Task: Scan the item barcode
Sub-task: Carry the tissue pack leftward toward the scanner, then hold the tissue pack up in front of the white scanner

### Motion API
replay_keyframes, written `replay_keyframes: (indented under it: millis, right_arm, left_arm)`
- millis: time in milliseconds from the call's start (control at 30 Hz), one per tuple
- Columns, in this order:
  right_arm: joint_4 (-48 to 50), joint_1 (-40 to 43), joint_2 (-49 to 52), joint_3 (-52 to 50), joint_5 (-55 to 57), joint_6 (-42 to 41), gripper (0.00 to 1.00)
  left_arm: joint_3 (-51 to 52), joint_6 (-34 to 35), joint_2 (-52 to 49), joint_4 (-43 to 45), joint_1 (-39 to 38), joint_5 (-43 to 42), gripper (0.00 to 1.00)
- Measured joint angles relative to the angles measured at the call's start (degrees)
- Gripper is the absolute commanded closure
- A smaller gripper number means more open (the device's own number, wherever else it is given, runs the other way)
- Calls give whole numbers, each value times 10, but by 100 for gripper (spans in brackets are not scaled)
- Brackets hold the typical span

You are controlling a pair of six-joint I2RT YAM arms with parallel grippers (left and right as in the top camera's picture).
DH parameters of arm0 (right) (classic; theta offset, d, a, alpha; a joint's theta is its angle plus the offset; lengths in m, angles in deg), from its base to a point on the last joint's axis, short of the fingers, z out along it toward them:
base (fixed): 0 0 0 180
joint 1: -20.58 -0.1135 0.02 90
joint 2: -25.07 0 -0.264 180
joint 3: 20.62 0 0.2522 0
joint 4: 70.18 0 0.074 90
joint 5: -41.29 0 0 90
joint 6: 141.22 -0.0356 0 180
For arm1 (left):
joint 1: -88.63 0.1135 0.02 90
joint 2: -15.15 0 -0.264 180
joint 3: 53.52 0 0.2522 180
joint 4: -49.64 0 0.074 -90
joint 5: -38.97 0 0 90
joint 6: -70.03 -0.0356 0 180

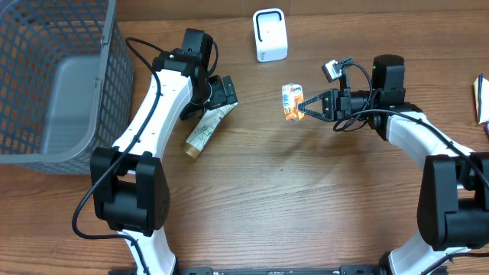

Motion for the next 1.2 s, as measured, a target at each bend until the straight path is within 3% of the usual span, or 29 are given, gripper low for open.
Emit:
replay_keyframes:
  millis: [533, 700, 800, 933, 1033, 1100, 1167, 1200]
  right_arm:
    - [6, 0, 0, 0, 19, -81, 96]
    - [115, 0, 0, 1, 115, -176, 96]
    - [85, 0, 0, 25, 198, -191, 96]
    - [-138, -2, 0, 106, 392, -141, 96]
    - [-320, -14, 0, 190, 600, -61, 96]
    - [-383, -35, 1, 251, 740, 7, 96]
    - [-387, -57, 1, 289, 845, 67, 96]
    - [-354, -85, 0, 308, 955, 142, 96]
  left_arm:
    - [0, 0, 0, 0, 0, 0, 0]
    - [0, 0, 0, 0, 0, 0, 0]
    - [0, 0, 0, 0, 0, 0, 0]
    - [0, 0, 0, 0, 0, 0, 0]
    - [0, 0, 0, 0, 0, 0, 0]
    - [0, 0, 0, 0, 0, 0, 0]
    - [0, 0, 0, 0, 0, 0, 0]
    - [0, 0, 0, 0, 0, 0, 0]
